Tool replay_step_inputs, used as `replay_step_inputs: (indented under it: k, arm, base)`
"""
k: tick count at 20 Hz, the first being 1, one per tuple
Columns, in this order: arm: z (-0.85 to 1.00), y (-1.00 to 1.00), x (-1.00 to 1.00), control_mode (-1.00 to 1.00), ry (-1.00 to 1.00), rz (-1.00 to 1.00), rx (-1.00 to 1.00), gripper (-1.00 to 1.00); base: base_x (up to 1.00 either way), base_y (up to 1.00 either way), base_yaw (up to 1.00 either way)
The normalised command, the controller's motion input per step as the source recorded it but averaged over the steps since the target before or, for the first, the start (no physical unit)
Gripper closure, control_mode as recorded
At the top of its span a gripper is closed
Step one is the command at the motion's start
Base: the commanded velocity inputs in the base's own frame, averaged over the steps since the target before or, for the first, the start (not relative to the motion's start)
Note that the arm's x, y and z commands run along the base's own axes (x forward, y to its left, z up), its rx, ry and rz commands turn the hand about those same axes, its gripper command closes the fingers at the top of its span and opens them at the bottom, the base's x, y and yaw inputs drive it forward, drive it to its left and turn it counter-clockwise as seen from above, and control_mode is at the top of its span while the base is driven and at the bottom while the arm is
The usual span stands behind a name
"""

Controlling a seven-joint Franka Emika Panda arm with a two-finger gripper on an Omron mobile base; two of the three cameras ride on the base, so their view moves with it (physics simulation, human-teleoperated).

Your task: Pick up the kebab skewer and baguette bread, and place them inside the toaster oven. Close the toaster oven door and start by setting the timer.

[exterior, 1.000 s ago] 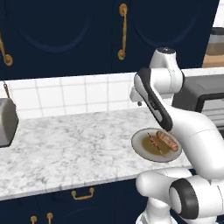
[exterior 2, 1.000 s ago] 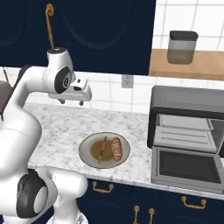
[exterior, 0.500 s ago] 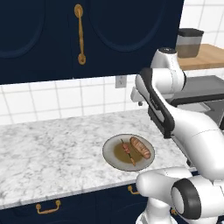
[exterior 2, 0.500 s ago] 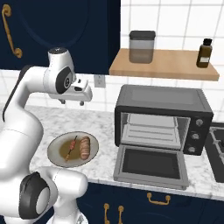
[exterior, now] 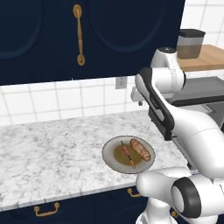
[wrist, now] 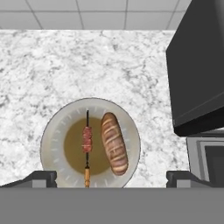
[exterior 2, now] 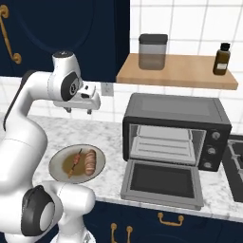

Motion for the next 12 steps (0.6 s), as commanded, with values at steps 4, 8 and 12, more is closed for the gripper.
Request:
replay_step_inputs:
  k: [4, 8, 12]
  arm:
    - [0.00, 0.00, 0.00, 1.00, 0.00, 0.00, 0.00, -1.00]
    - [0.00, 0.00, 0.00, 1.00, 0.00, 0.00, 0.00, -1.00]
    - [0.00, 0.00, 0.00, 1.00, 0.00, 0.00, 0.00, -1.00]
  base:
    - [0.00, -0.53, 0.00]
    - [0.00, -0.25, 0.00]
    - [0.00, -0.01, 0.00]
